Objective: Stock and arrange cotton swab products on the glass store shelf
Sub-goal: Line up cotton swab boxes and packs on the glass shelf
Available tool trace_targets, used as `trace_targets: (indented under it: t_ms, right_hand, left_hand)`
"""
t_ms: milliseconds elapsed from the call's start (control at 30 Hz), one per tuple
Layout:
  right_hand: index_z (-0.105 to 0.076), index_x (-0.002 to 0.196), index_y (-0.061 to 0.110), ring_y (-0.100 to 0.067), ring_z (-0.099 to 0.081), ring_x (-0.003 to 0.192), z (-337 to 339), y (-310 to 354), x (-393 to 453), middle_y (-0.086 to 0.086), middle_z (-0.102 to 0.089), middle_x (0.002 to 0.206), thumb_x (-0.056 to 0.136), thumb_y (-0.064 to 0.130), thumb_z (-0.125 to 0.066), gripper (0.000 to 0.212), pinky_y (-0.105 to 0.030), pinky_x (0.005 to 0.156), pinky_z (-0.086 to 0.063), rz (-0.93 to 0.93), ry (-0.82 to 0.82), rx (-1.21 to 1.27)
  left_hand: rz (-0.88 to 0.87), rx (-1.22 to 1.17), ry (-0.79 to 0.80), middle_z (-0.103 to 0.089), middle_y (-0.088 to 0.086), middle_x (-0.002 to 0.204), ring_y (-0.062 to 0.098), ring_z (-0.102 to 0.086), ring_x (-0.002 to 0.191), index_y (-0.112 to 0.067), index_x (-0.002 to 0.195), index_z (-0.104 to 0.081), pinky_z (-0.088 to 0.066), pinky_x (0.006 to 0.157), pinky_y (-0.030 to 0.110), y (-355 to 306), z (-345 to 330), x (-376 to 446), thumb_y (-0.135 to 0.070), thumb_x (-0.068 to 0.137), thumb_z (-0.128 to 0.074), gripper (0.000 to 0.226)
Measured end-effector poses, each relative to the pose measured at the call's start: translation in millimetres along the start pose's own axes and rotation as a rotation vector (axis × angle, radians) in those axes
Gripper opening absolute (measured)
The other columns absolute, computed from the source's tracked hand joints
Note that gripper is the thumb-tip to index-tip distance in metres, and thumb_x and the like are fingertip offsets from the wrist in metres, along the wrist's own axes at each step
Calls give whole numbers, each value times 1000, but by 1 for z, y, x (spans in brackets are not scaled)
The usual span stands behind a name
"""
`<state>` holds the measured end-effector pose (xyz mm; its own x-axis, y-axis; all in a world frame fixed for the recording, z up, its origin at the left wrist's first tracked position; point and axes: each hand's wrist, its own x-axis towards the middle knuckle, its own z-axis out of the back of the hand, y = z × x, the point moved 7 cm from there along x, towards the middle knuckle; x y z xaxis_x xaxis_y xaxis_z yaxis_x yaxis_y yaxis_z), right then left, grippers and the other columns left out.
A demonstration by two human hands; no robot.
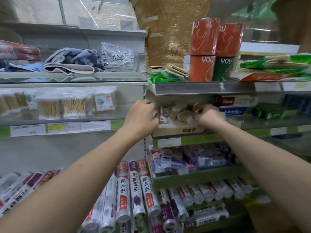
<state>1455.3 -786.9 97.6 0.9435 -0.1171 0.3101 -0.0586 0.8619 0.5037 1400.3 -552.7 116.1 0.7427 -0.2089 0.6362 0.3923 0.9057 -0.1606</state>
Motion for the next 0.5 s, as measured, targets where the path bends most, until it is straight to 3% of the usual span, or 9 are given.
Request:
trace_targets:
  t_ms: [100,167,233,267,400,500]
  right_hand:
    - [-64,127,22,-31,-60,112,-3,-10,22,-10,-63,130,94,23,-62,34,-39,94,-53,51,27,-59]
    - [-64,125,22,-27,-62,101,-9,-14,35,-9,-66,123,93,23,-63,32,-32,79,-54,119,61,-84]
    - [-65,120,26,-17,-56,86,-16,-17,48,-1,-67,115,90,30,-66,30,-19,60,-41,206,103,-168]
    - [-65,119,27,-14,-52,84,-18,-15,53,4,-65,111,89,35,-67,31,-18,59,-35,248,121,-204]
    - [-63,118,31,-18,-57,104,-35,-9,72,6,-61,118,80,48,-74,43,-29,85,-42,374,231,-252]
    - [-61,123,31,-22,-60,111,-51,-16,81,4,-63,121,72,50,-78,57,-34,94,-49,400,351,-267]
  left_hand:
    - [16,10,54,-68,6,120,32,-58,112,-23,119,-71,-52,89,39,-14,-19,23,-31,94,-58,30]
    - [49,60,120,-69,7,121,33,-61,110,-27,117,-71,-54,87,38,-24,-37,38,-34,95,-56,28]
    - [98,85,187,-69,7,119,32,-63,108,-27,114,-71,-54,88,35,-30,-58,52,-33,94,-57,26]
    - [114,85,218,-69,7,117,31,-63,108,-25,112,-71,-53,88,33,-32,-69,58,-31,93,-58,24]
    - [183,120,337,-71,9,108,31,-67,101,-17,106,-69,-54,81,35,-29,-112,79,-28,87,-65,23]
    - [306,194,428,-64,10,129,32,-63,115,-18,124,-64,-55,94,42,-13,-137,90,-42,76,-65,53]
